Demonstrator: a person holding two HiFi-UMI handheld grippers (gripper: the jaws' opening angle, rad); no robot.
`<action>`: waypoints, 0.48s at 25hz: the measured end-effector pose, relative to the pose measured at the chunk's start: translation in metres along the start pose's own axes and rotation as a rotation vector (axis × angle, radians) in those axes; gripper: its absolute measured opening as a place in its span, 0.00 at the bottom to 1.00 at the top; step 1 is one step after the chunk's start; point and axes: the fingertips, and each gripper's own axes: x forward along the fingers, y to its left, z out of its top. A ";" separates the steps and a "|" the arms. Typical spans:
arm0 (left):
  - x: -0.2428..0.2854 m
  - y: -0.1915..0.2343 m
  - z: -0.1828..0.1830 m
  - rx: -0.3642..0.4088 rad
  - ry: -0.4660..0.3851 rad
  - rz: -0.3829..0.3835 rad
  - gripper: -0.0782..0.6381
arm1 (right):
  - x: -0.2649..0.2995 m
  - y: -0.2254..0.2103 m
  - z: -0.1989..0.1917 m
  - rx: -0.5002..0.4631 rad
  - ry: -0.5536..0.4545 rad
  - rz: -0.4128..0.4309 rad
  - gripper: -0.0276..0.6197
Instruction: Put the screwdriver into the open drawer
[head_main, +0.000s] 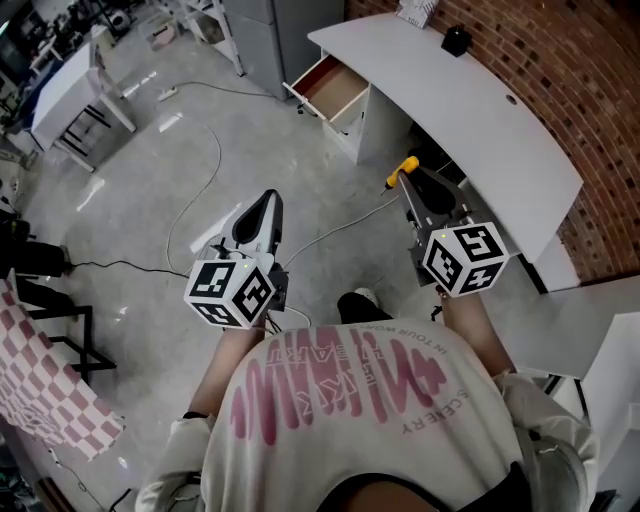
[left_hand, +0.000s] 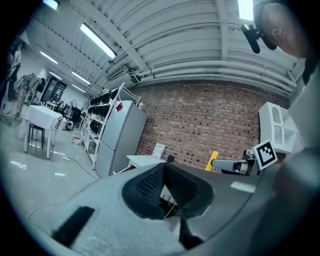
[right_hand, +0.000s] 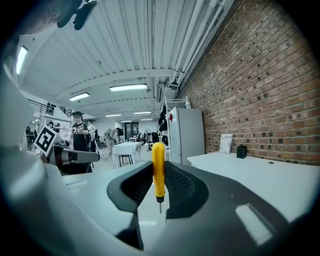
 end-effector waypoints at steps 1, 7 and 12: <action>0.006 -0.001 -0.002 -0.002 0.008 -0.003 0.11 | 0.003 -0.005 -0.001 0.009 0.004 -0.001 0.17; 0.051 0.005 -0.001 -0.002 0.011 0.019 0.11 | 0.034 -0.039 -0.010 0.009 0.037 0.023 0.17; 0.103 0.006 0.001 0.006 0.000 0.044 0.11 | 0.068 -0.086 -0.004 0.051 0.024 0.064 0.17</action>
